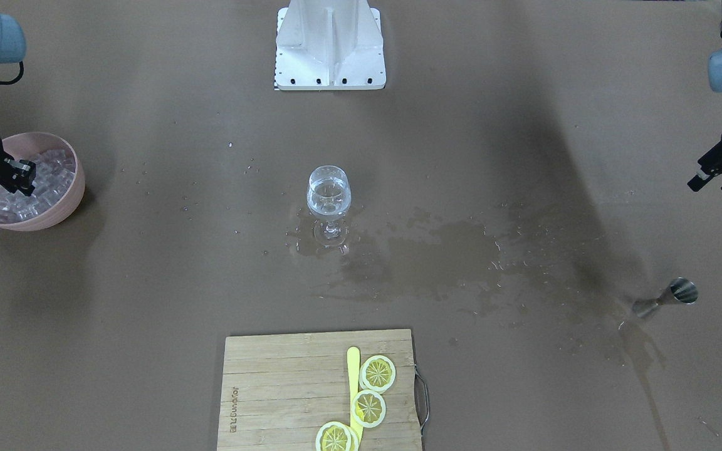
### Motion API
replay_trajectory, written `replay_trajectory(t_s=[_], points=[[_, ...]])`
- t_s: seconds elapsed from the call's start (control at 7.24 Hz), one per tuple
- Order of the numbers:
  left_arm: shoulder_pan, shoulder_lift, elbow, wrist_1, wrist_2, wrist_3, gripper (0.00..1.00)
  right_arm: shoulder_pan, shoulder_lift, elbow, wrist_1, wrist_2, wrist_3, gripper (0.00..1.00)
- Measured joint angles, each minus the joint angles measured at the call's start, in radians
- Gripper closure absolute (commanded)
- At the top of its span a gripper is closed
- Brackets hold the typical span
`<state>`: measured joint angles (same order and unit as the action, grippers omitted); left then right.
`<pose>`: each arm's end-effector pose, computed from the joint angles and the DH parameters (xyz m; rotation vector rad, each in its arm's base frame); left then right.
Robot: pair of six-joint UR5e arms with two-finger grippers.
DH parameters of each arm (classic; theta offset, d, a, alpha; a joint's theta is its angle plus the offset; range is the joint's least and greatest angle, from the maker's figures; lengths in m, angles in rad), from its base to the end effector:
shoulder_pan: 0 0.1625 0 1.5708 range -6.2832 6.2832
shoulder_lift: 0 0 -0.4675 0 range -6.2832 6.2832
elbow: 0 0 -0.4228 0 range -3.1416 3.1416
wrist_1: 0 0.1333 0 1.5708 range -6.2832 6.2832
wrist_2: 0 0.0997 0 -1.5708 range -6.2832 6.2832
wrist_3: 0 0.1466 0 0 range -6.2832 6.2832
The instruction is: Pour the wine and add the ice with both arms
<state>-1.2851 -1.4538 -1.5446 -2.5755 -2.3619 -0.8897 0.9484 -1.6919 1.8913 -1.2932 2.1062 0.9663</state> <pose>0.1150 -0.4947 0.6786 0.2667 1.0644 -0.2019 -0.2465 -0.4439 0.6091 -0.0485 -0.7008 0.2020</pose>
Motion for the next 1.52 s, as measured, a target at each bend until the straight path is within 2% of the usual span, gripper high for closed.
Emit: replay_trajectory(t_s=[0.41,0.69,0.83,1.1,1.38,1.52], points=[[0.0,0.001,-0.001,-0.003,0.002,-0.004,0.03,0.001,0.004,0.088,-0.016,0.008,0.0,1.0],[0.0,0.003,0.001,-0.012,-0.002,-0.005,0.03,0.001,0.081,0.141,-0.055,0.014,0.014,1.0],[0.0,0.007,0.001,-0.014,-0.005,-0.005,0.03,-0.004,0.182,0.147,-0.123,0.014,0.052,1.0],[0.0,0.013,0.01,-0.015,-0.008,-0.007,0.03,-0.058,0.491,0.141,-0.365,-0.006,0.203,1.0],[0.001,0.015,0.026,-0.015,-0.009,-0.006,0.03,-0.156,0.726,0.091,-0.46,-0.082,0.407,1.0],[0.0,0.015,0.029,-0.015,-0.009,-0.006,0.03,-0.202,0.845,0.018,-0.468,-0.12,0.502,1.0]])
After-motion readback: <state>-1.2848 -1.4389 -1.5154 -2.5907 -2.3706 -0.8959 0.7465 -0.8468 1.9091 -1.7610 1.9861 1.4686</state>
